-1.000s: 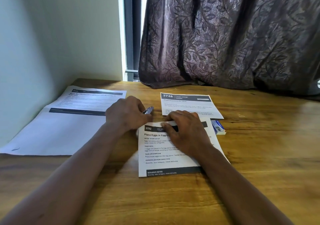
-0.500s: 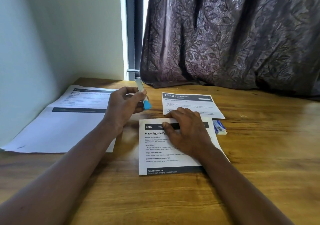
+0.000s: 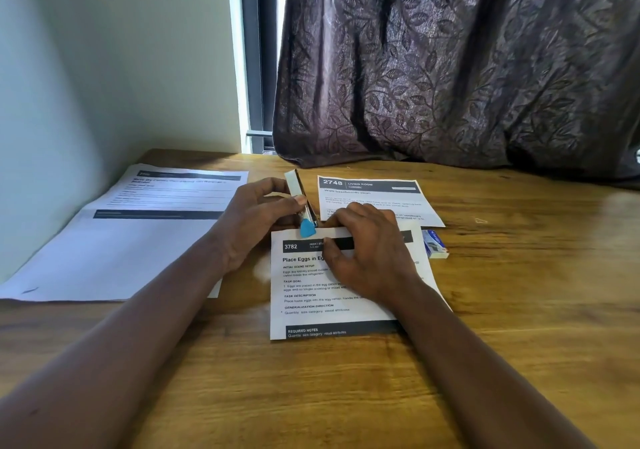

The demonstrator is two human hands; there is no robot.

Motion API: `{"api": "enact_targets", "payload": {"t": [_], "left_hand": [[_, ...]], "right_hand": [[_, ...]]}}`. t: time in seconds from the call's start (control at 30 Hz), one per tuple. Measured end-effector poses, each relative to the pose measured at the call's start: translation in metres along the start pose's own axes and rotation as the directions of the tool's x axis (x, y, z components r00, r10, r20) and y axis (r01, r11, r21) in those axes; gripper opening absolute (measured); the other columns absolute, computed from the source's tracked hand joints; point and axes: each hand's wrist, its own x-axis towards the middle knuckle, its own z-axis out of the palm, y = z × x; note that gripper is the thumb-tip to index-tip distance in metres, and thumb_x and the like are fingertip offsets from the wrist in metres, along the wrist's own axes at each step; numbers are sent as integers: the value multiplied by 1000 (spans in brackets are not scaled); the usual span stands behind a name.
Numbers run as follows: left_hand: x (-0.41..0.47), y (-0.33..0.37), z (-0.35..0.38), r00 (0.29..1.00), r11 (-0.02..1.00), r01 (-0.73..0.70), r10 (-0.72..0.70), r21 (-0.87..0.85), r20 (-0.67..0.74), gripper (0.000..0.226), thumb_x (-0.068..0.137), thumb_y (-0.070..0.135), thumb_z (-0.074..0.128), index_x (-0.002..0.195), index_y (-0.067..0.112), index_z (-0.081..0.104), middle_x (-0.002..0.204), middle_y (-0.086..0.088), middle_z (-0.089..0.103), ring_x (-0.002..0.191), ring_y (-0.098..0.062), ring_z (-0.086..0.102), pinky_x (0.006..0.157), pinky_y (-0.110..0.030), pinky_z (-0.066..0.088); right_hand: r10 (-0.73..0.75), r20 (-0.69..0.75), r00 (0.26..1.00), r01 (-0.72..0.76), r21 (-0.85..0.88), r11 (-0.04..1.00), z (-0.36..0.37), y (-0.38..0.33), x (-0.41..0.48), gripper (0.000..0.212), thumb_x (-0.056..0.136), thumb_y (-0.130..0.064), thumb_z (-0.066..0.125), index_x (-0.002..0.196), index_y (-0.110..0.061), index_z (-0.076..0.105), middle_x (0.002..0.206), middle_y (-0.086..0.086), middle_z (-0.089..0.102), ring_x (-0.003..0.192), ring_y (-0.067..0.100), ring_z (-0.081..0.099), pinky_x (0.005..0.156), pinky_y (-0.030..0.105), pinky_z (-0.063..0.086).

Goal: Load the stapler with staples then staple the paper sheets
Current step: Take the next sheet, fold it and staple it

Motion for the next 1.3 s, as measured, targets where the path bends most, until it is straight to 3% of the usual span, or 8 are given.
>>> {"api": "enact_targets", "payload": {"t": [0.1,0.27,0.43,0.57,0.73,1.0,1.13,1.3], "left_hand": [[2,0,-4,1000,999,16,-17,-42,-5,23,95,18,68,117,14,64,103,-9,79,97,-25,77,81,-38,60],[2,1,-11,1000,1000,25,-25,1,-16,22,94,23,69,114,15,64,101,-6,80,96,-23,76,67,-29,60],[0,2,-11,1000,998,23,-22,54,-13,29,92,26,71,117,13,63,107,-11,78,102,-27,74,82,-42,62],[-2,3,-11,1000,999,30,-30,35,-3,28,92,25,71,115,12,63,98,-7,80,94,-22,77,69,-30,63],[-1,3,-12,998,997,56,-56,49,-7,29,92,25,70,119,16,63,102,-6,80,95,-20,77,68,-30,63],[-2,3,-10,998,993,32,-37,112,41,26,94,26,70,118,19,65,97,-2,80,93,-20,77,70,-30,62],[-4,4,-9,998,983,-15,2,182,71,30,94,23,69,123,14,65,103,-8,78,101,-26,73,82,-35,60],[-6,4,-10,993,993,-17,4,113,118,24,95,20,68,118,12,66,100,-9,79,91,-26,75,76,-33,63]], "right_hand": [[2,-7,1000,-2,8,1000,0,0,0,23,90,-42,64,106,-25,63,100,-8,61,97,10,52,95,35,40],[17,-55,998,-17,0,1000,1,2,0,23,90,-42,60,104,-24,63,98,-7,63,96,11,53,95,37,40],[25,-76,997,-25,8,1000,0,2,0,22,91,-41,57,102,-23,62,97,-6,63,94,11,53,93,35,37],[42,-83,996,-41,7,999,0,2,1,22,90,-42,56,100,-24,62,96,-6,64,93,12,54,93,37,39],[43,-97,994,-45,-17,999,0,2,1,22,89,-42,57,99,-23,62,94,-6,63,92,14,55,94,40,42],[-15,-53,998,4,-211,978,-2,-17,1,57,98,-68,30,113,-26,66,108,-5,68,110,17,54,108,45,27],[-45,62,997,55,-179,982,1,-27,3,68,95,-74,26,128,-29,64,119,-3,70,120,17,53,114,48,21],[6,65,998,-8,45,999,3,-20,5,67,89,-76,37,124,-29,68,106,-8,69,102,12,50,105,46,32]]}}
